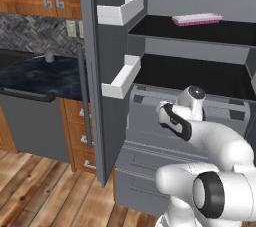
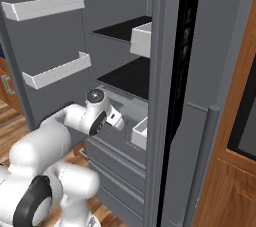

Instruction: Place the broccoli and mushroom inside the fridge drawer. Close the drawer after placing the vegetables.

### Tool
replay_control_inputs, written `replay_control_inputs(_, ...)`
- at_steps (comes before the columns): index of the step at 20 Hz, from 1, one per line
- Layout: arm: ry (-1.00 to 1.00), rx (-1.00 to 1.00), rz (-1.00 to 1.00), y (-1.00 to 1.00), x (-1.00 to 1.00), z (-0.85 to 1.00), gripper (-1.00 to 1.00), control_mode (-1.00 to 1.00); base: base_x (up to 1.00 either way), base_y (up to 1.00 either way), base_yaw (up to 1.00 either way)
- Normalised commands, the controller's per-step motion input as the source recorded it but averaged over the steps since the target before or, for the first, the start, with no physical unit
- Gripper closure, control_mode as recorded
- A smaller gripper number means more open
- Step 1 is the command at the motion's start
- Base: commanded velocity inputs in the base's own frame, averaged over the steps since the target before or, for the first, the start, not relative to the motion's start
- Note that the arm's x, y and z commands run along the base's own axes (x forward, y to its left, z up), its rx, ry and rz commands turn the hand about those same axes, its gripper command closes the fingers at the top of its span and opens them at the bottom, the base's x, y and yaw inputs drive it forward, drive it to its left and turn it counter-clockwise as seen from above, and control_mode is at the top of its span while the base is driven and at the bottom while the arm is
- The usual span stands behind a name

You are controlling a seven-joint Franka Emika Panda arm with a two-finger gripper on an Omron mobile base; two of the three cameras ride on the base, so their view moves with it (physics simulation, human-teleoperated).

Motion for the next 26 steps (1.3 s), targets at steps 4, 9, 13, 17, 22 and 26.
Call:
replay_control_inputs(4, 0.0, 0.0, -0.02, 0.01, -0.75, 0.53, -1.0, -1.0, 0.0, 0.0, 0.0)
replay_control_inputs(9, 0.0, 0.0, -0.05, 0.0, -0.32, 0.71, -1.0, -1.0, 0.0, 0.0, 0.0)
replay_control_inputs(13, 0.0, 0.0, -0.05, 0.0, -0.45, 0.33, -1.0, -1.0, 0.0, 0.0, 0.0)
replay_control_inputs(17, 0.0, 0.01, -0.05, 0.0, -0.6, 0.15, -1.0, -1.0, 0.0, 0.0, 0.0)
replay_control_inputs(22, 0.02, 0.05, -0.04, 0.0, -0.63, 0.18, -1.0, -1.0, 0.0, 0.0, 0.0)
replay_control_inputs(26, 0.0, 0.04, -0.03, 0.01, -0.61, 0.27, -1.0, -1.0, 0.0, 0.0, 0.0)
